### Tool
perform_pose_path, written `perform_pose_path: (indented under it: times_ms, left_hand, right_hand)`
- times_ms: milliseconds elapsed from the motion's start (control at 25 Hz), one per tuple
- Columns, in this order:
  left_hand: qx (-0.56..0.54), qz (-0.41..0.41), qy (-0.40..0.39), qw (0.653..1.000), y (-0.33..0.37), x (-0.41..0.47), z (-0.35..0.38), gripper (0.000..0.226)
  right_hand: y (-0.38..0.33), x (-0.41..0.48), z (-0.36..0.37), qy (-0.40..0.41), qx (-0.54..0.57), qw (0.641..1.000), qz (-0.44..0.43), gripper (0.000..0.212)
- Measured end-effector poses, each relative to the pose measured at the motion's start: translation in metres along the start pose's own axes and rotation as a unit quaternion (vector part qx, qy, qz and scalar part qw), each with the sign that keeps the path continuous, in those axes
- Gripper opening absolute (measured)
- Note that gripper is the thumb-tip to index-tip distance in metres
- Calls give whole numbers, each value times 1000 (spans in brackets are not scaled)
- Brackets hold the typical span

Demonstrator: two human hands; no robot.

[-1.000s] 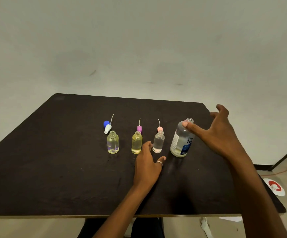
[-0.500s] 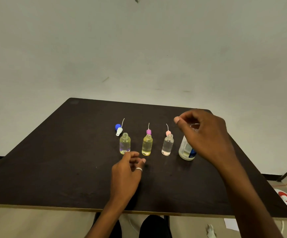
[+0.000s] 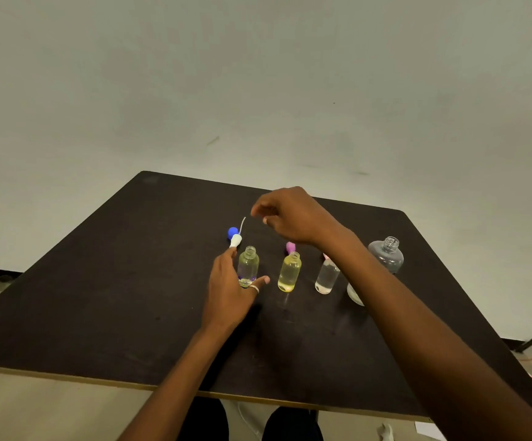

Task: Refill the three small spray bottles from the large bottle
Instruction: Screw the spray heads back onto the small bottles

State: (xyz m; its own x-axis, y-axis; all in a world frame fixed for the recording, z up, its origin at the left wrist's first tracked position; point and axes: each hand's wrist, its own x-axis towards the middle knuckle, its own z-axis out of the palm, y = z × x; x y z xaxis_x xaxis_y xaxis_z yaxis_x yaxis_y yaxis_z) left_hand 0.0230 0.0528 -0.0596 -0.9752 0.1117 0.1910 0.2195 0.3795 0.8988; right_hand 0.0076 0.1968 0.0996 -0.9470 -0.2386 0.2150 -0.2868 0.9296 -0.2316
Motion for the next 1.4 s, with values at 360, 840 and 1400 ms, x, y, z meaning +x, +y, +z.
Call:
perform_pose_path:
  times_ms: [360,840,1400]
  left_hand:
    - [-45,-19,5,999,-16,13,9,69]
    - [-39,8,17,999,-14,12,7,46]
    - [-47,4,13,999,-16,13,6,45]
  right_hand:
    - [15,97,77,-197,-241,942,-126,43]
    - [28,107,105,-228,-275,917,-180,33]
    - [27,29,-41,27,54,998,-23,29]
